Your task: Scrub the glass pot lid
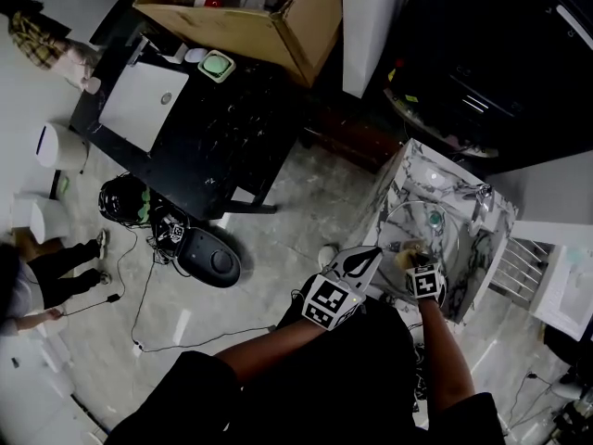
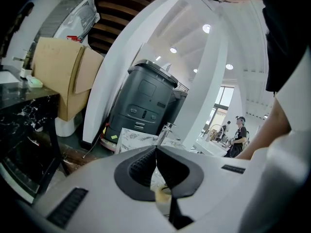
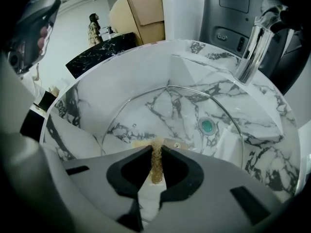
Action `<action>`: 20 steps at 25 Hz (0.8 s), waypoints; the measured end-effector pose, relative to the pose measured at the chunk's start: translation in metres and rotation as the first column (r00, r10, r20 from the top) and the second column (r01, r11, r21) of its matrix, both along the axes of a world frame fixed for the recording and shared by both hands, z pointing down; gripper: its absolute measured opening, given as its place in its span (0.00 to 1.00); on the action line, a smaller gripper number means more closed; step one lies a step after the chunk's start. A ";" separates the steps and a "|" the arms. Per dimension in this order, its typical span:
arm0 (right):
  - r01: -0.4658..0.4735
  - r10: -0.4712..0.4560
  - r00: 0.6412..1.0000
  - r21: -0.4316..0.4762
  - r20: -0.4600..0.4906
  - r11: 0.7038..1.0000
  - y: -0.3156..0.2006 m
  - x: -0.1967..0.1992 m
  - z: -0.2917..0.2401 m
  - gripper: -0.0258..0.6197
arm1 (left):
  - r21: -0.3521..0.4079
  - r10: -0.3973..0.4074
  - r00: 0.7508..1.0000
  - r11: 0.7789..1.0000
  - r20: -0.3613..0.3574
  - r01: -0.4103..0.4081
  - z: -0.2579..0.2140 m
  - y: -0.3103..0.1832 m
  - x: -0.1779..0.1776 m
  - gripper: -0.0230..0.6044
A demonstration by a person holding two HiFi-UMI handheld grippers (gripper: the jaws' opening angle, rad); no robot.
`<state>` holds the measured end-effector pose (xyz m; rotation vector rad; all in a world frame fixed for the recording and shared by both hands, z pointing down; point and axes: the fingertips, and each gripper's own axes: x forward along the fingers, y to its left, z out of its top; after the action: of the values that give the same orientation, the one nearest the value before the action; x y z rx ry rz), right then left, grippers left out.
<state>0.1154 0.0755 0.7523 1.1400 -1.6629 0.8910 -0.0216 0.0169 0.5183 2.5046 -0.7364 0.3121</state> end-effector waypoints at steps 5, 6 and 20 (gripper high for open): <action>0.024 -0.024 1.000 0.027 -0.006 0.999 -0.016 -0.015 -0.009 0.14 | 0.020 0.017 1.000 1.000 0.007 -0.017 -0.003 -0.009 -0.005 0.06; 0.027 -0.027 1.000 0.034 -0.001 0.999 -0.019 -0.018 -0.009 0.14 | 0.023 0.018 1.000 1.000 0.009 -0.018 -0.003 -0.010 -0.007 0.06; -0.061 0.061 0.998 0.055 0.014 0.997 -0.040 -0.029 -0.004 0.14 | -0.005 -0.013 1.000 1.000 0.020 0.013 0.006 -0.016 -0.038 0.06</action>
<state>0.0863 0.0358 0.7485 1.2310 -1.6803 0.8967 -0.0593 0.0013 0.5243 2.4941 -0.7580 0.3350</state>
